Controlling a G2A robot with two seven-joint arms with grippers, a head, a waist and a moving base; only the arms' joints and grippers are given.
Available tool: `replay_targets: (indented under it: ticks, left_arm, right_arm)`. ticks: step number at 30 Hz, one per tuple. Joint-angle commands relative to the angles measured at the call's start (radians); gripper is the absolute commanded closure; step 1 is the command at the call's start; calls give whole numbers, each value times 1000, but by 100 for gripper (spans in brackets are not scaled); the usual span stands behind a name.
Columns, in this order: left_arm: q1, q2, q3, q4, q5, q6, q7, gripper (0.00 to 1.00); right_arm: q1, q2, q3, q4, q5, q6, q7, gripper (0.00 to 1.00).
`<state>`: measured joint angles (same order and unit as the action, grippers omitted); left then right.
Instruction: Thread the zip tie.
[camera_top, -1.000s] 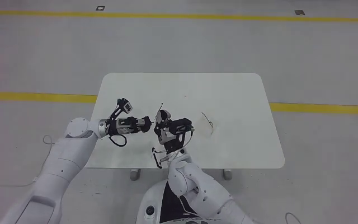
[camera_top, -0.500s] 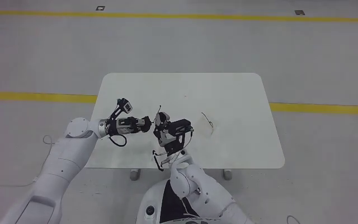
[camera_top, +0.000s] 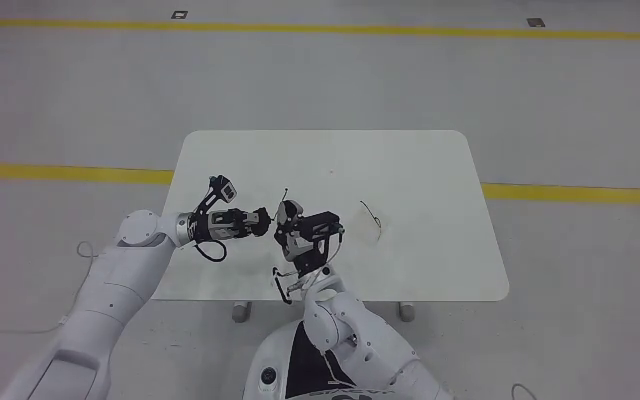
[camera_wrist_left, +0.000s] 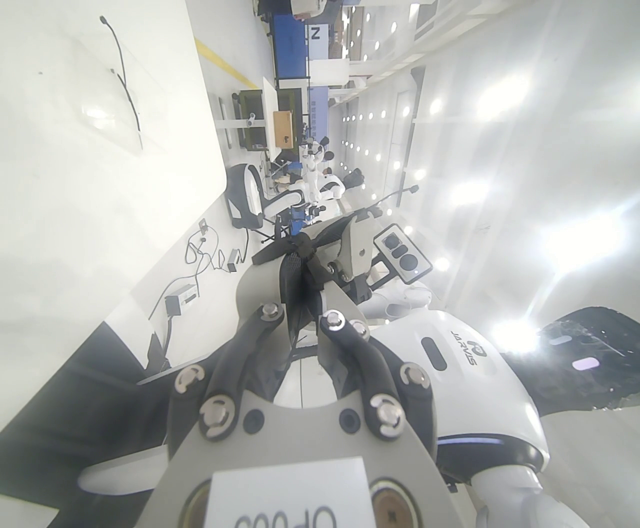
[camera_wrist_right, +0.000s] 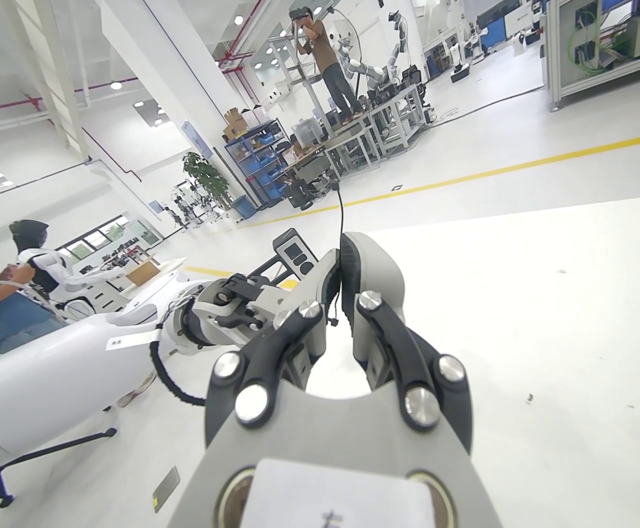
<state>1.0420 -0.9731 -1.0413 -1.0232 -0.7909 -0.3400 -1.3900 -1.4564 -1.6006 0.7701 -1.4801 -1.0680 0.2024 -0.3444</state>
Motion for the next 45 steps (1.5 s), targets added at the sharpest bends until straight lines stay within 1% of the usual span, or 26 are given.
replay_targets:
  ticks: [1,8,14,19,26,35,36,37,38,39,42,45]
  left_arm:
    - [0,0,0,0,0,0,0,100]
    - [0,0,0,0,0,0,0,100]
    - [0,0,0,0,0,0,0,100]
    - [0,0,0,0,0,0,0,100]
    - [0,0,0,0,0,0,0,100]
    - [0,0,0,0,0,0,0,100]
    - [0,0,0,0,0,0,0,100]
    - [0,0,0,0,0,0,0,100]
    - [0,0,0,0,0,0,0,100]
    - [0,0,0,0,0,0,0,100]
    - [0,0,0,0,0,0,0,100]
    - [0,0,0,0,0,0,0,100]
  right_arm:
    - [-1,-1,2,2,-2,6,2,100]
    - [-11,-2,11,1,-8,9,9,100]
    - [-17,-2,12,-2,-3,-19,21,100]
    - [-12,-6,2,5,1,-38,27,100]
    - [-4,-11,1,25,-5,-22,32,100]
    - [-9,-14,-1,25,-3,-38,30,100]
    - [-9,-15,-2,26,-2,-39,36,94]
    - [-8,-15,-2,27,-3,-38,41,71]
    - [-8,-15,-1,27,-4,-35,43,18]
    - [-9,-16,0,26,-2,-31,43,0]
    - [-19,-15,11,18,2,-27,31,0]
    - [-41,-9,30,1,-6,-26,8,0]
